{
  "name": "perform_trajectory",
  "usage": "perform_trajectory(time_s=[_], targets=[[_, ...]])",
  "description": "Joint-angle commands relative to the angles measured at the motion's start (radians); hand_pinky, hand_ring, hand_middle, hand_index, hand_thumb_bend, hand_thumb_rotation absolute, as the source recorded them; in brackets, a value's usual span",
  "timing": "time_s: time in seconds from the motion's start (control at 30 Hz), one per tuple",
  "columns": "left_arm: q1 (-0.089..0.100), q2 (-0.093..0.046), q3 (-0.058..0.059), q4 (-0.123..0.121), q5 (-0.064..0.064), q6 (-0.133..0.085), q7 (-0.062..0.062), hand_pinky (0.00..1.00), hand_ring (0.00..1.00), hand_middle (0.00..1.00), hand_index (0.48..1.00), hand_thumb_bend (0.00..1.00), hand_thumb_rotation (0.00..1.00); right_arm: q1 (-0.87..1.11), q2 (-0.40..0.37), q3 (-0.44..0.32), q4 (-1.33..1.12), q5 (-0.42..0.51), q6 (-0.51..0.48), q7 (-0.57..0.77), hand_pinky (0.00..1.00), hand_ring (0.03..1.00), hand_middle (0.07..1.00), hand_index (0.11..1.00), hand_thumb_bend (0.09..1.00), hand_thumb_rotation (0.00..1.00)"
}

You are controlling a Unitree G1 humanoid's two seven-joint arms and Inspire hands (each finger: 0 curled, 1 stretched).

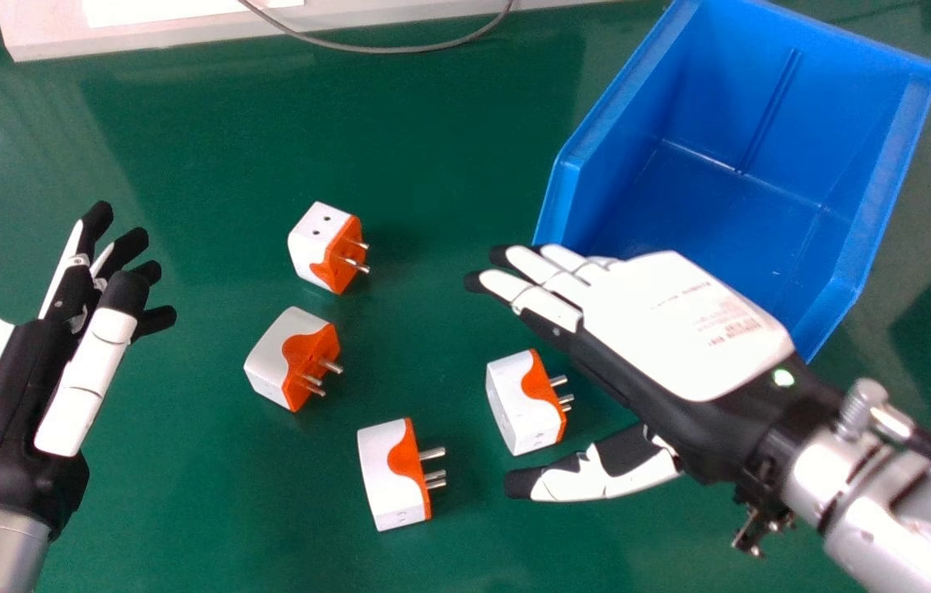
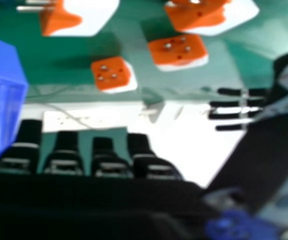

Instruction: Pick all objects and put in blue box

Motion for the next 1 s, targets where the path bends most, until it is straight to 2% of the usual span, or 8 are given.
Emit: perform_trajectory(time_s=[0.0, 0.2, 0.33, 0.53, 0.63, 0.7, 0.8, 0.97], targets=[[-0.006, 0.017, 0.006, -0.009, 0.005, -0.01, 0.003, 0.82, 0.92, 0.95, 0.989, 0.81, 0.86, -0.048, -0.004, 0.012, 0.003, 0.003, 0.02, 0.038, 0.86, 0.943, 0.962, 0.919, 0.492, 0.41], [-0.011, 0.02, 0.006, -0.006, 0.001, -0.011, -0.001, 0.82, 0.92, 0.95, 0.989, 0.81, 0.86, -0.126, 0.011, 0.059, 0.033, -0.003, 0.101, 0.145, 0.84, 0.924, 0.946, 0.898, 0.519, 0.33], [-0.014, 0.021, 0.006, -0.008, -0.002, -0.006, -0.003, 0.82, 0.92, 0.95, 0.989, 0.81, 0.86, -0.156, 0.0, 0.083, 0.06, -0.019, 0.094, 0.147, 0.82, 0.905, 0.931, 0.878, 0.543, 0.28], [-0.021, 0.025, 0.007, 0.003, -0.007, -0.009, -0.009, 0.82, 0.92, 0.95, 0.988, 0.81, 0.86, -0.203, -0.006, 0.124, 0.096, -0.039, 0.099, 0.177, 0.8, 0.892, 0.921, 0.867, 0.545, 0.25], [-0.025, 0.026, 0.006, 0.002, -0.008, -0.005, -0.009, 0.82, 0.92, 0.95, 0.988, 0.81, 0.86, -0.221, -0.009, 0.14, 0.1, -0.061, 0.098, 0.187, 0.8, 0.888, 0.914, 0.861, 0.551, 0.22], [-0.028, 0.027, 0.006, 0.01, -0.009, -0.008, -0.01, 0.82, 0.92, 0.95, 0.988, 0.81, 0.86, -0.228, -0.006, 0.147, 0.102, -0.07, 0.102, 0.193, 0.8, 0.879, 0.903, 0.85, 0.568, 0.19], [-0.025, 0.028, 0.005, -0.001, -0.008, -0.003, -0.008, 0.82, 0.92, 0.95, 0.988, 0.81, 0.86, -0.249, 0.0, 0.164, 0.11, -0.085, 0.113, 0.219, 0.79, 0.872, 0.896, 0.843, 0.579, 0.16], [-0.031, 0.03, 0.003, 0.001, -0.008, 0.002, -0.005, 0.82, 0.92, 0.95, 0.988, 0.82, 0.86, -0.287, 0.001, 0.19, 0.155, -0.1, 0.1, 0.22, 0.77, 0.866, 0.889, 0.832, 0.584, 0.12]])
